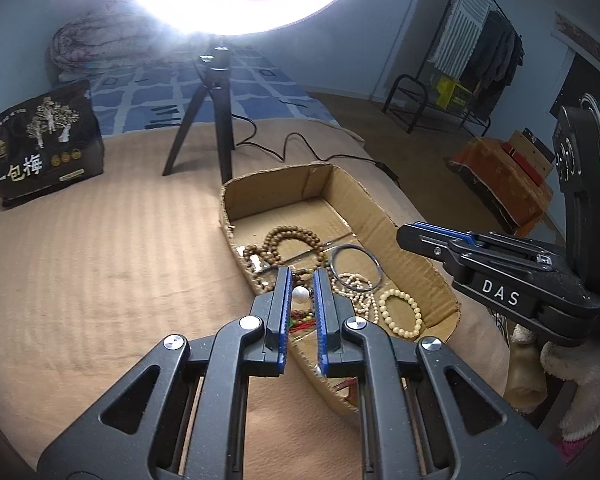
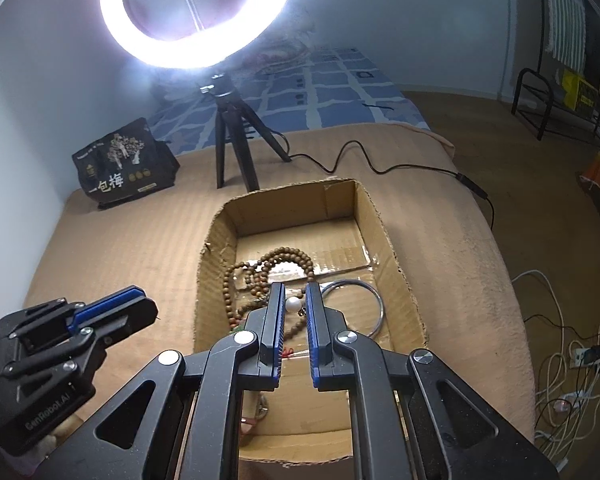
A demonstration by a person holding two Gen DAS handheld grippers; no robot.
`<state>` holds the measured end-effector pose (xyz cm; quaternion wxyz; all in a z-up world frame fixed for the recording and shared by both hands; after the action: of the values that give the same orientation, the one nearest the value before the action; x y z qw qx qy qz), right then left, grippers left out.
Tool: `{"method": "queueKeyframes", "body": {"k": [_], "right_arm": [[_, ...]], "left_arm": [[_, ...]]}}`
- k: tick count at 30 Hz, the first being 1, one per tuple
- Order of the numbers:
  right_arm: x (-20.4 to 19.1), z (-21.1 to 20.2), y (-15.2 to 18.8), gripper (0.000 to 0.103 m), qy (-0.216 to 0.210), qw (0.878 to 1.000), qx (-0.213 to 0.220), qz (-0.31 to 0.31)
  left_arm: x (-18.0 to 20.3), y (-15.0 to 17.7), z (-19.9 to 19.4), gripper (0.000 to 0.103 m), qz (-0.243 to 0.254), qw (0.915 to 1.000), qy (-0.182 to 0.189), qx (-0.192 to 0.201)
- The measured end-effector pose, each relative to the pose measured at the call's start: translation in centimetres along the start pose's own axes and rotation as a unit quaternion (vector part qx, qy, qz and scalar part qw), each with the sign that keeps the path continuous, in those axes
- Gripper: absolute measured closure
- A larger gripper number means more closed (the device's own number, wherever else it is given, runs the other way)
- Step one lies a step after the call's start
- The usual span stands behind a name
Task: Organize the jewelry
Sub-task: 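Carry both pearl earrings over the cardboard box, then lower the earrings into the box and open both tools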
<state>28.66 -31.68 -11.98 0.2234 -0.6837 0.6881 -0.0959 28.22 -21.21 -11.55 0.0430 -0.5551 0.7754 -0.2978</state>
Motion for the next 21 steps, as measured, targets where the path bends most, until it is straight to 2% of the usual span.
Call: {"method": "queueKeyframes", "body": {"k": [21], "right_arm": [[1.4, 0.5, -0.1, 0.094, 0.003, 1.000, -0.004, 0.013]], "left_arm": [[1.7, -0.1, 1.5, 0.094, 0.009, 0.9999, 0.004, -0.008]]}}
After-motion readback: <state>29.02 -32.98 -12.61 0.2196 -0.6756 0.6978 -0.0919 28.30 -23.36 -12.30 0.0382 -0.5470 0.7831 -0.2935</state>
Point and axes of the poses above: each gripper's, at about its wrist camera, not at the fingertips, and z roughly the way its jaws point, x to its right, y to its underside, the point moved 7 cm from there along z, roughly the way its jaws point, and after that the axes turned 11 degrees about -x, right-handed, at the moved point
